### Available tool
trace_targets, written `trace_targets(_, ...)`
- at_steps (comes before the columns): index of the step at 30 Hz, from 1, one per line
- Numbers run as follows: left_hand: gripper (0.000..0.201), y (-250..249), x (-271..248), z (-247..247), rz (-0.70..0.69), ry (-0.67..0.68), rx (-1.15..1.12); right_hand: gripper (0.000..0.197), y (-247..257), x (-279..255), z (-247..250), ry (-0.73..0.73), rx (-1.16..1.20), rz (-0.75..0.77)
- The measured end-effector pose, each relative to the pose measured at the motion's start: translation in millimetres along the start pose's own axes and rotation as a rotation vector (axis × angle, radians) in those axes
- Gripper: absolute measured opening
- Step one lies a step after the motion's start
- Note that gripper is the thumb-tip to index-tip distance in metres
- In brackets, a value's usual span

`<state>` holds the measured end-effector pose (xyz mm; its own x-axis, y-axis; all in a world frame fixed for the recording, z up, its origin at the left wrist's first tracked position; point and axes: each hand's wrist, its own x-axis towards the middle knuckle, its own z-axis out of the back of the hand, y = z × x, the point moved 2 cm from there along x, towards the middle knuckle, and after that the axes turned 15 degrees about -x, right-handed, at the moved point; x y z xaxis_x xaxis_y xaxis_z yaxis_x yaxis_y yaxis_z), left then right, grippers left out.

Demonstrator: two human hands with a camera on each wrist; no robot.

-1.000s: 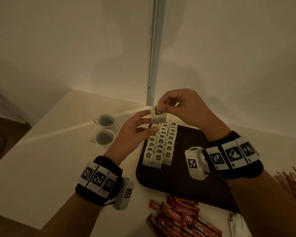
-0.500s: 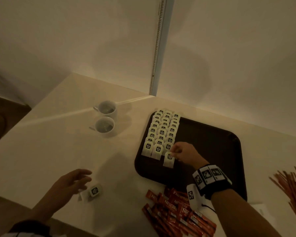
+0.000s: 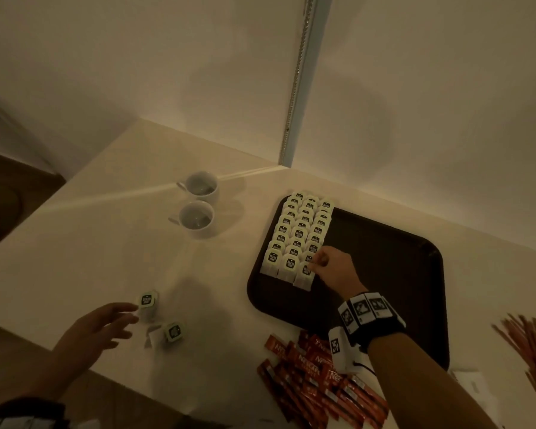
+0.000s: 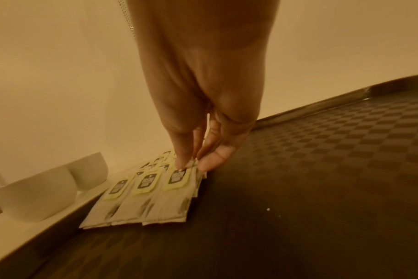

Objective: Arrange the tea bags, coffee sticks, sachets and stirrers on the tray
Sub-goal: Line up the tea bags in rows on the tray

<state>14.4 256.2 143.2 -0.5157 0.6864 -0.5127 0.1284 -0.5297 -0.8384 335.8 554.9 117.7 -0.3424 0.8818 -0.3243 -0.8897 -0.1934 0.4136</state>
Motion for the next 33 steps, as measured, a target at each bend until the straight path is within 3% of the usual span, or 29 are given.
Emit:
trace_targets(2, 0.014, -2, 1, 0, -0.05, -0.039, 0.058, 0.018, 7, -4, 1, -0.095, -0.021, 0.037)
trace_targets(5, 0.012, 0, 9, 0, -0.116, -0.144, 0.178, 0.015, 43, -20, -7, -0.123, 0.031, 0.255)
trace_targets(9, 0.025, 8, 32, -6, -0.109, -0.224, 0.313, 0.016, 109, -41, -47, 0.15, -0.049, 0.594)
trace_targets(12, 0.041, 12, 49, -12, -0.026, -0.233, 0.33, 0.026, 151, -53, -85, 0.338, -0.144, 0.756)
trace_targets(15, 0.054, 17, 59, -17, 0.033, -0.202, 0.403, 0.038, 185, -64, -121, 0.412, -0.278, 0.788)
trace_targets(20, 0.05, 16, 61, -28, 0.025, -0.214, 0.475, 0.044, 204, -84, -160, 0.383, -0.408, 0.825)
trace_targets(26, 0.025, 16, 62, -25, 0.004, -0.171, 0.464, 0.037, 202, -90, -178, 0.371, -0.431, 0.804)
trace_targets(28, 0.035, 16, 63, -25, -0.002, -0.135, 0.478, 0.031, 201, -89, -178, 0.359, -0.51, 0.817)
trace_targets(30, 0.041, 13, 64, -25, -0.054, -0.101, 0.432, 0.027, 200, -88, -172, 0.38, -0.489, 0.813)
trace_targets(33, 0.028, -4, 62, -26, -0.082, -0.035, 0.164, 0.016, 201, -82, -142, 0.471, -0.32, 0.753)
